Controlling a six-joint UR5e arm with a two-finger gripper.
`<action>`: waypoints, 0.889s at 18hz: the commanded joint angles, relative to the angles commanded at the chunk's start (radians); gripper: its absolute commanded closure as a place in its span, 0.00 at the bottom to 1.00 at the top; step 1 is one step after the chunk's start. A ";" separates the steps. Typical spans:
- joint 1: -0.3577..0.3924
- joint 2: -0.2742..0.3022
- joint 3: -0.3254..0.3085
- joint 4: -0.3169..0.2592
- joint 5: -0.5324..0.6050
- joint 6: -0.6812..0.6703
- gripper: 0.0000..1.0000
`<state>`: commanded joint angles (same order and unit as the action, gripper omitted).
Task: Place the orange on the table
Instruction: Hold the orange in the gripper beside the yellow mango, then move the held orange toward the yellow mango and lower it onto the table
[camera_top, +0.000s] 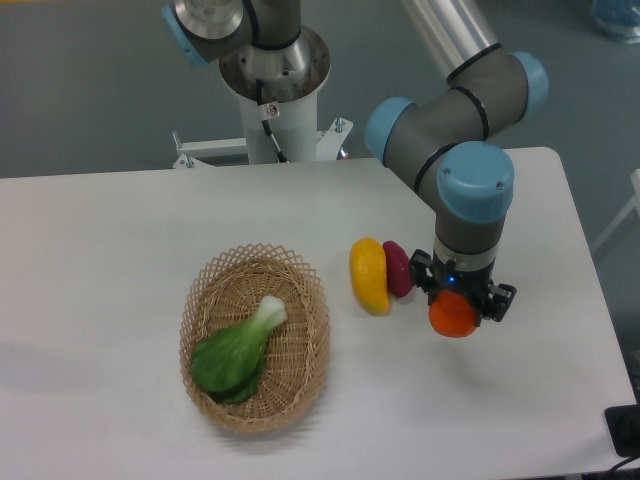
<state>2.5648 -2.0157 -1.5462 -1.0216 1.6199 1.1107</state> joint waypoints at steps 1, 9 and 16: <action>0.000 0.003 -0.008 0.000 0.000 -0.006 0.38; -0.046 -0.012 -0.067 0.078 0.041 -0.106 0.36; -0.075 -0.046 -0.084 0.091 0.066 -0.111 0.36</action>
<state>2.4897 -2.0616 -1.6306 -0.9311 1.6859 1.0002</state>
